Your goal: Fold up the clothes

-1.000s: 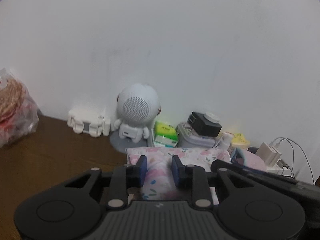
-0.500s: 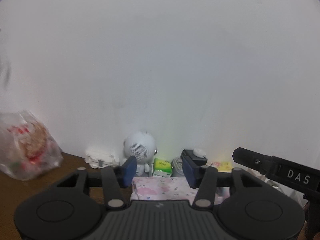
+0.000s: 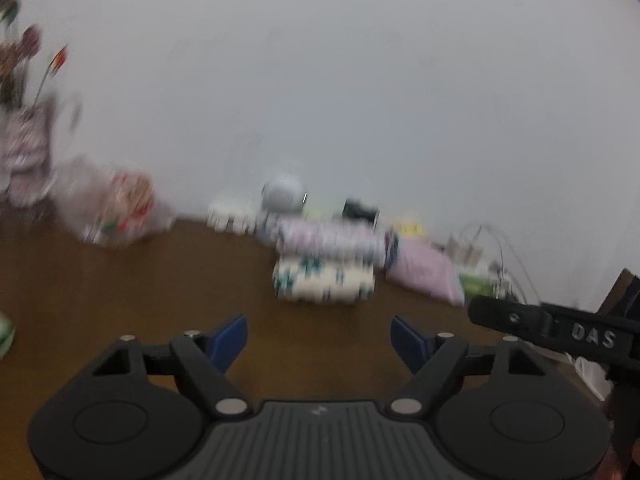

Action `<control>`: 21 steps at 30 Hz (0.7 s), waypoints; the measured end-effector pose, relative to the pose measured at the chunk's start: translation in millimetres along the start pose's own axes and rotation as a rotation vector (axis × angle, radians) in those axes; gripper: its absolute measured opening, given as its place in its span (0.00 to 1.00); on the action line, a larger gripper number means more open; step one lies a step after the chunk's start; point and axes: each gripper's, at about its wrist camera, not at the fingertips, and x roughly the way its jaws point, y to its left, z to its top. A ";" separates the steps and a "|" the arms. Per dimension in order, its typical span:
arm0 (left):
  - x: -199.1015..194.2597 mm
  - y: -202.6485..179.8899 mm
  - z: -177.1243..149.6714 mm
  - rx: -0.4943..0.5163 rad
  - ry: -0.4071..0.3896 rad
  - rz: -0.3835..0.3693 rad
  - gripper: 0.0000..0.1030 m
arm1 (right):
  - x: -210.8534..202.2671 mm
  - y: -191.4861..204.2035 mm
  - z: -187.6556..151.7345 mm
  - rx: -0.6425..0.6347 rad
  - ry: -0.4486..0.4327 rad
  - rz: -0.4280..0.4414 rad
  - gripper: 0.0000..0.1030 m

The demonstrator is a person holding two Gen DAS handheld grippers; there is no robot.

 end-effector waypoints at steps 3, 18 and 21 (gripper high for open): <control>-12.8 -4.7 -34.8 0.013 0.036 0.032 0.76 | -15.9 0.1 -39.7 -0.051 0.051 -0.039 0.64; -13.9 -15.3 -97.8 0.006 0.116 0.078 0.76 | -60.8 -10.0 -137.2 -0.163 0.113 -0.061 0.92; -6.9 -22.4 -97.4 0.033 0.129 0.068 0.76 | -59.3 -13.0 -139.1 -0.168 0.105 -0.084 0.95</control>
